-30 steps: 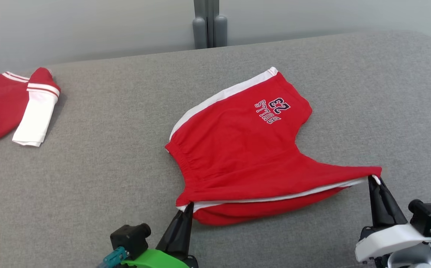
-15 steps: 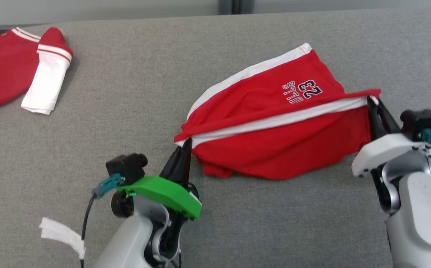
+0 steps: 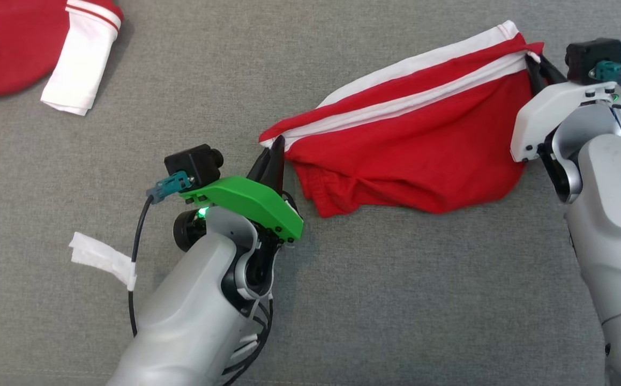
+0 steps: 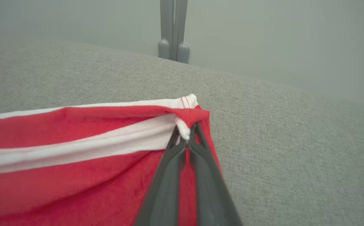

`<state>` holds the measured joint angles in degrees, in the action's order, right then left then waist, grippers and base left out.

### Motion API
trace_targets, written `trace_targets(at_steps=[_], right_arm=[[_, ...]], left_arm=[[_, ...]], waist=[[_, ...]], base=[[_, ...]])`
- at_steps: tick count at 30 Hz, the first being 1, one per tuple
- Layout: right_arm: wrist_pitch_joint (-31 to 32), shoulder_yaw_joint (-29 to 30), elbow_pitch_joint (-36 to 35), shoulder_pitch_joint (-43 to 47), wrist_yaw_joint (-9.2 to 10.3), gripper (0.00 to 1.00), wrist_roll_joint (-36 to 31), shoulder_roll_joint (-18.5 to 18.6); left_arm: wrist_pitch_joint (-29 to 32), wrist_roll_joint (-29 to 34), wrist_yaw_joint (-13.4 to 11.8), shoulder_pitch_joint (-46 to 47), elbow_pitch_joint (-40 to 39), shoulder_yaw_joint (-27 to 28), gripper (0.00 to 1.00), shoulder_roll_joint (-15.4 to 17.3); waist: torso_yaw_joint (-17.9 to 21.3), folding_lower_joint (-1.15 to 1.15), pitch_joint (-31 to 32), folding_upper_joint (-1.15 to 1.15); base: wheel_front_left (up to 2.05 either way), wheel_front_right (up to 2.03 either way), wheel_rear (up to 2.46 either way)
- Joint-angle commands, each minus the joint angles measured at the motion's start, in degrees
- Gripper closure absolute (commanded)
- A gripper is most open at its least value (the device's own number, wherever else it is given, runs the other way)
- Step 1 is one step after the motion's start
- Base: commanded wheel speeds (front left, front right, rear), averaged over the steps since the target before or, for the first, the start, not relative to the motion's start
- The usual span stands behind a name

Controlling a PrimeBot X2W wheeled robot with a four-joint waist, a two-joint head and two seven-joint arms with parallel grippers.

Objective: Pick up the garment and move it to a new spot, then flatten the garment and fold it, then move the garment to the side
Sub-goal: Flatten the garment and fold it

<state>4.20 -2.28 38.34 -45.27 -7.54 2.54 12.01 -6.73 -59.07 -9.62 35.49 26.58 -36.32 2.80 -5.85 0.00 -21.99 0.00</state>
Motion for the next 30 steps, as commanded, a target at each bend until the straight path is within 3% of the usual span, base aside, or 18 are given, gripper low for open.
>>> trace_targets(at_steps=[1,9,10,11,12,20,30], right_arm=[[-0.38,-0.67,1.43,-1.78,0.10,1.00,0.45,0.55],[-2.57,-3.86,10.70,-9.07,0.10,0.99,1.67,2.01],[-3.36,-4.35,11.65,-9.97,0.10,0.79,1.98,2.01],[-3.87,-4.78,12.49,-10.66,0.10,0.55,2.15,2.07],[-4.72,-5.29,13.41,-11.32,0.10,0.00,2.34,2.16],[-10.30,-6.35,20.13,-13.98,0.10,0.00,2.65,2.97],[-10.39,-8.82,26.01,-12.20,0.10,0.00,5.79,4.62]], left_arm=[[-0.62,-1.05,-0.39,1.73,0.64,-0.72,1.00,0.19],[-4.17,-4.65,-1.89,6.05,2.88,-5.50,1.00,0.20],[-4.65,-4.84,-2.06,6.41,3.16,-5.88,0.64,0.20],[-5.05,-4.78,-2.06,6.73,3.39,-6.18,0.18,0.20],[-5.45,-4.92,-2.12,6.92,3.64,-6.57,0.00,0.20],[-7.86,-2.49,-2.55,4.58,3.15,-8.06,0.00,0.69],[-8.45,6.27,-5.16,-4.69,-5.10,-6.28,0.00,6.64]], waist=[[-1.30,0.00,-1.38,0.00],[-1.63,0.00,-1.96,0.00],[-1.58,0.00,-1.95,0.00],[-1.56,0.00,-1.94,0.00],[-1.56,0.00,-1.90,0.00],[-1.97,0.00,-0.26,0.00],[-2.48,0.00,4.63,0.00]], base=[[0.00,0.00,0.00],[0.00,0.00,0.00],[0.00,0.00,0.00],[0.00,0.00,0.00],[0.00,0.00,0.00],[0.00,0.00,0.00],[0.00,0.00,0.00]])
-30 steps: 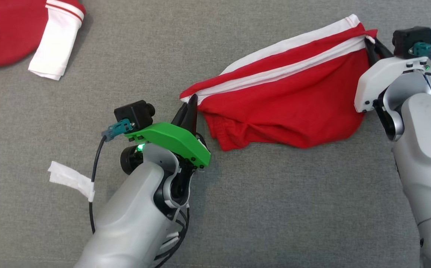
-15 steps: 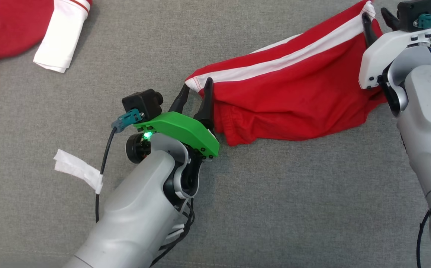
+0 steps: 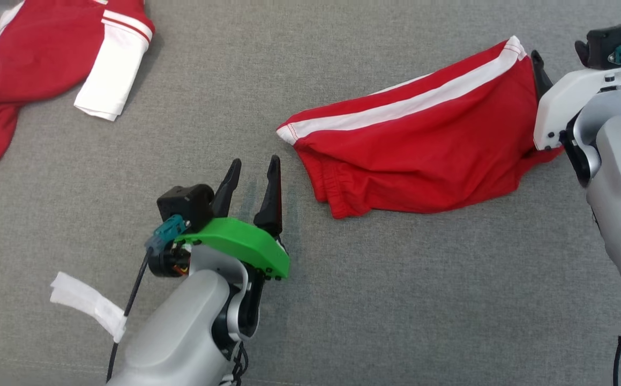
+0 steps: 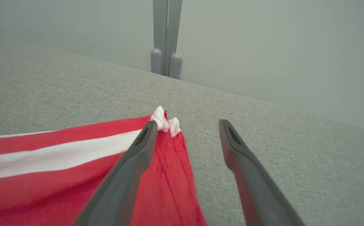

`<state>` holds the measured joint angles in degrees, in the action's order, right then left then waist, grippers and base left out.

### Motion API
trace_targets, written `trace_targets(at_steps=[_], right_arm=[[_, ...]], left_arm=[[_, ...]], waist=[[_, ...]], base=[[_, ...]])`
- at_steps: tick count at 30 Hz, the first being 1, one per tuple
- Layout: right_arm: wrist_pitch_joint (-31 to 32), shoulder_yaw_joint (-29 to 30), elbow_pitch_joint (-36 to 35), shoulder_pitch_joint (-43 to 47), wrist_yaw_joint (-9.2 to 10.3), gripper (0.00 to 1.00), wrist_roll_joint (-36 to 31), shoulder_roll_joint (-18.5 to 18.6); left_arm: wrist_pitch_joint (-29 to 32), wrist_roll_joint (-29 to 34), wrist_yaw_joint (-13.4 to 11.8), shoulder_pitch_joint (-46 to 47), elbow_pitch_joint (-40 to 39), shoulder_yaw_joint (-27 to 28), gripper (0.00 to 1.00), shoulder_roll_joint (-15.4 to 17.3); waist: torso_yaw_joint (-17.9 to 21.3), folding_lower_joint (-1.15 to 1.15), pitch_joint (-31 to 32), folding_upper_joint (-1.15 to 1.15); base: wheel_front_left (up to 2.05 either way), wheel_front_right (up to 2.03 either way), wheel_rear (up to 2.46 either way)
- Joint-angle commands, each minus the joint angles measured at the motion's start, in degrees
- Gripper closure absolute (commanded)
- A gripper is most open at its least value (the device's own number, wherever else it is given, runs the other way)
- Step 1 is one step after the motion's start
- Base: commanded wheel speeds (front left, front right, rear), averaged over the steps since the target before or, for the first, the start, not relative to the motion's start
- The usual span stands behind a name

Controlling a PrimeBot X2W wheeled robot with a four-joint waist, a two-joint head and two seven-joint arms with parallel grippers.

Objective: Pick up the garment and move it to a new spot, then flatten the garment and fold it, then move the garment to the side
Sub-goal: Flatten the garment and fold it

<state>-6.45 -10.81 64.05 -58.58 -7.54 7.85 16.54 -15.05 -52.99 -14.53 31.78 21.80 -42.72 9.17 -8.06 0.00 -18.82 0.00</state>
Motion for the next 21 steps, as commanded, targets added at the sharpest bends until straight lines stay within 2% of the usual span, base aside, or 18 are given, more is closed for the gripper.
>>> trace_targets(at_steps=[1,9,15,17,19,20,21], right_arm=[[1.05,-0.84,0.84,1.45,0.10,0.00,1.13,0.29],[6.34,-4.43,3.43,5.02,0.10,0.00,5.95,3.20],[10.64,-6.19,4.13,7.39,0.10,0.01,10.30,4.23],[11.65,-6.52,4.21,7.96,0.10,0.56,11.48,4.23],[12.39,-6.68,4.15,8.35,0.10,0.78,12.49,4.01],[12.64,-6.69,4.07,8.45,0.10,0.95,13.01,3.95],[12.55,-6.71,3.85,8.61,0.10,1.00,13.67,3.73]], left_arm=[[-0.14,1.11,-0.62,-2.63,-1.77,0.71,0.00,0.78],[-0.10,3.30,-2.79,-12.27,-9.49,3.57,0.00,3.73],[-0.11,4.50,-4.16,-15.69,-12.40,5.55,0.00,5.92],[-0.11,4.79,-4.54,-16.43,-13.24,6.71,0.00,6.11],[-0.11,5.41,-4.72,-16.69,-13.97,7.66,0.00,6.32],[-0.11,5.63,-4.76,-16.75,-14.29,8.14,0.00,6.37],[-0.11,5.79,-4.76,-16.89,-14.52,8.59,0.00,6.39]], waist=[[-0.41,0.00,1.99,0.00],[-2.88,0.00,3.09,0.00],[-4.45,0.00,2.39,0.00],[-4.65,0.00,2.26,0.00],[-4.66,0.00,2.26,0.00],[-4.61,0.00,2.30,0.00],[-4.47,0.00,2.47,0.00]], base=[[0.00,0.00,0.00],[0.00,0.00,0.00],[0.00,0.00,0.00],[0.00,0.00,0.00],[0.00,0.00,0.00],[0.00,0.00,0.00],[0.00,0.00,0.00]])
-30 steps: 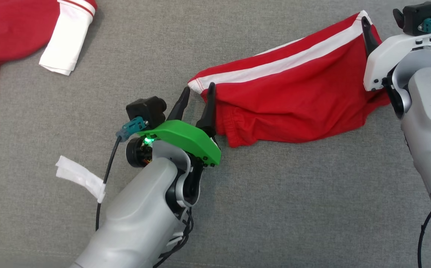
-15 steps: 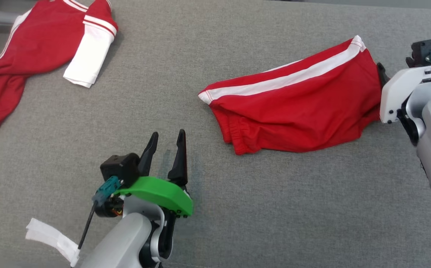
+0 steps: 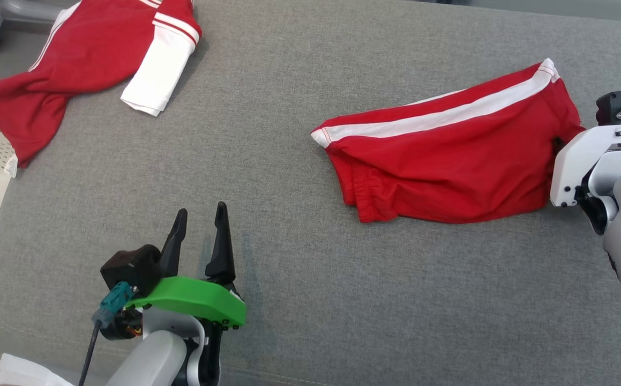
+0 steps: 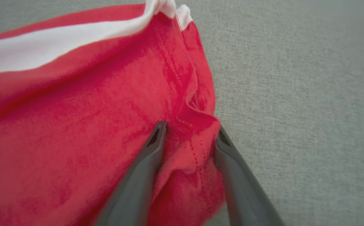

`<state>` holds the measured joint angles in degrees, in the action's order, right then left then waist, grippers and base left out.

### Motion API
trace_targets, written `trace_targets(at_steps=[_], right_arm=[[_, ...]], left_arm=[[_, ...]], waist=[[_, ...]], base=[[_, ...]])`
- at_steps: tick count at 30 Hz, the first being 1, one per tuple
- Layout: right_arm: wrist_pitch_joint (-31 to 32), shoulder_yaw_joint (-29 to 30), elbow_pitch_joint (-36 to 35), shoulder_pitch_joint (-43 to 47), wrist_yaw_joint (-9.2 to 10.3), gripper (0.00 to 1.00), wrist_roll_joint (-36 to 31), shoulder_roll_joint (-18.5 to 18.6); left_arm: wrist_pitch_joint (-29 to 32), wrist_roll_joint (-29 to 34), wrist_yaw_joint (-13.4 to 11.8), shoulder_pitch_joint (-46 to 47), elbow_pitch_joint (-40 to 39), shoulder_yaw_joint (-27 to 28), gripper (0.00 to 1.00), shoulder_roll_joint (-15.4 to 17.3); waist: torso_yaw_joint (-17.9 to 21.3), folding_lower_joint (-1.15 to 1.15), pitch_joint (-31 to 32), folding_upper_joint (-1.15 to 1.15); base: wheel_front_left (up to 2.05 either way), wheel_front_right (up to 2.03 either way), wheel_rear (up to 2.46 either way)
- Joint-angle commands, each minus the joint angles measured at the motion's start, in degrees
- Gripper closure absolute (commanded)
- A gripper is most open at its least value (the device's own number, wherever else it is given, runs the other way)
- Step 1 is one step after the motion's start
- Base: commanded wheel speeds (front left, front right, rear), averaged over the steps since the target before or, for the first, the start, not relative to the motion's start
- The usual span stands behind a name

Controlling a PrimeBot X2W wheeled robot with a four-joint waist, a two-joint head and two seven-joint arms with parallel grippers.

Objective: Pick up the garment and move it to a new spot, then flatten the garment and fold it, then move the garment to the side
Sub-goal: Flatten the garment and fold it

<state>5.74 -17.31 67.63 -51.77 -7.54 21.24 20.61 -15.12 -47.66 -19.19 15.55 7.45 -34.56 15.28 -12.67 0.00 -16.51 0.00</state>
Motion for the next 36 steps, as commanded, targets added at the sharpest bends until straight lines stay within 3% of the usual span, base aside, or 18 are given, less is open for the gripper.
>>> trace_targets(at_steps=[1,8,17,25,36], right_arm=[[0.06,-0.11,0.11,1.93,0.10,1.00,0.81,-0.43],[-5.08,1.29,-1.43,3.39,0.10,1.00,4.08,-0.89],[-14.46,4.73,-2.55,9.80,0.10,1.00,7.72,-2.70],[-18.12,5.78,-4.00,14.91,0.10,1.00,8.49,-4.80],[-18.19,6.62,-6.00,14.75,0.10,1.00,7.44,-4.67]], left_arm=[[-0.04,0.72,-0.07,-0.69,-0.26,0.61,0.00,0.29],[-0.04,3.26,0.91,0.27,0.14,2.13,0.00,0.17],[-0.04,5.46,2.10,-2.35,1.55,3.11,0.00,0.50],[-0.04,6.32,2.35,-4.64,2.77,3.68,0.00,0.08],[0.24,6.86,2.61,-2.95,3.53,2.83,0.00,-0.03]], waist=[[0.29,0.00,0.32,0.00],[3.02,0.00,2.94,0.00],[10.41,0.00,7.15,0.00],[15.88,0.00,8.86,0.00],[15.32,0.00,9.31,0.00]], base=[[0.00,0.00,0.00],[0.00,0.00,0.00],[0.00,0.00,0.00],[0.00,0.00,0.00],[0.00,0.00,0.00]])
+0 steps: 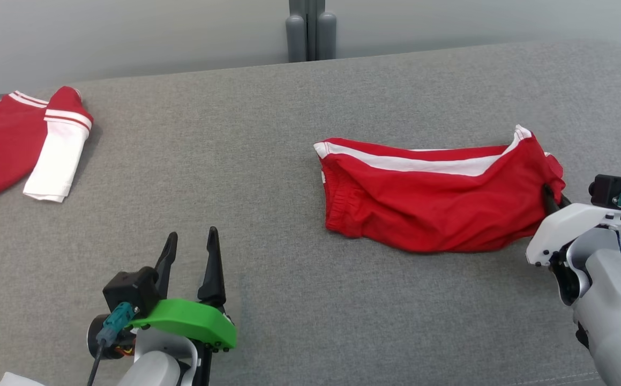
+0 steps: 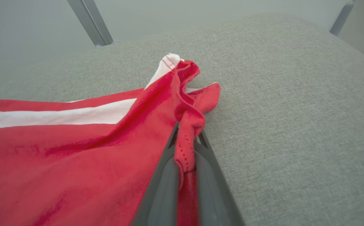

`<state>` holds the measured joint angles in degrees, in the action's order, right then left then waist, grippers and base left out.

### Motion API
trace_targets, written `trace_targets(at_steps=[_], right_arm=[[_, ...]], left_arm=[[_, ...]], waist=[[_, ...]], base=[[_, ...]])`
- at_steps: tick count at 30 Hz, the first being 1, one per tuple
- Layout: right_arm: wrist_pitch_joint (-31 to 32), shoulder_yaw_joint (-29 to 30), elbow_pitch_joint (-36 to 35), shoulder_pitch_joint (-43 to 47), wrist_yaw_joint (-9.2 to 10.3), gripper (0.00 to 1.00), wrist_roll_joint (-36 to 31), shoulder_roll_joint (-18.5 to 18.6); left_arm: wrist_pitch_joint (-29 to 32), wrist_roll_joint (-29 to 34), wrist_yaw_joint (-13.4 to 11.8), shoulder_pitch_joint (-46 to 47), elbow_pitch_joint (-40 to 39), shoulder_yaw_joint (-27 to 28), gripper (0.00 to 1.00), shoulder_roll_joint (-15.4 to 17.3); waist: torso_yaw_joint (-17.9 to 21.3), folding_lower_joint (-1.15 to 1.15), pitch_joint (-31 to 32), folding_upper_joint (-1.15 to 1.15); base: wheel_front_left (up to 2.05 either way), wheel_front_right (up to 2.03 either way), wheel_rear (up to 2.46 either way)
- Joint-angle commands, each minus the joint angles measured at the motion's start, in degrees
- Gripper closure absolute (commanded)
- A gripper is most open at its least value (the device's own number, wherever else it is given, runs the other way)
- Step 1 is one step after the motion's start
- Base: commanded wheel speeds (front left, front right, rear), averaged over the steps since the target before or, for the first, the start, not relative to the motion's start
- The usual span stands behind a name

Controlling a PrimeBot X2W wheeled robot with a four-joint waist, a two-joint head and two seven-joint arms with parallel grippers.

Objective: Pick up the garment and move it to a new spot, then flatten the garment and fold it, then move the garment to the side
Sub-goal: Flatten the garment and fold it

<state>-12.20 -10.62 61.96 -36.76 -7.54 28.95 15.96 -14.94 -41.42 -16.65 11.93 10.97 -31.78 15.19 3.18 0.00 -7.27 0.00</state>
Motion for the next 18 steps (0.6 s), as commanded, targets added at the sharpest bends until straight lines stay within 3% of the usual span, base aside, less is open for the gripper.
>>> trace_targets(at_steps=[1,12,18], right_arm=[[-0.34,-0.09,-0.84,-0.60,0.10,1.00,-0.51,-0.10],[4.12,-6.36,-11.52,-3.34,0.09,1.00,-2.82,-8.16],[8.41,-11.23,-11.90,-2.71,0.09,1.00,-3.80,-10.37]], left_arm=[[0.07,0.65,0.14,0.77,0.09,-0.06,0.00,0.02],[-0.17,1.05,-0.13,-0.10,1.49,1.25,0.00,-0.31],[-0.25,1.31,0.64,0.18,1.81,1.74,0.00,-1.17]], waist=[[-1.01,0.00,0.18,0.00],[-6.80,0.00,1.27,0.00],[-10.21,0.00,0.32,0.00]], base=[[0.00,0.00,0.00],[0.00,0.00,0.00],[0.00,0.00,0.00]])
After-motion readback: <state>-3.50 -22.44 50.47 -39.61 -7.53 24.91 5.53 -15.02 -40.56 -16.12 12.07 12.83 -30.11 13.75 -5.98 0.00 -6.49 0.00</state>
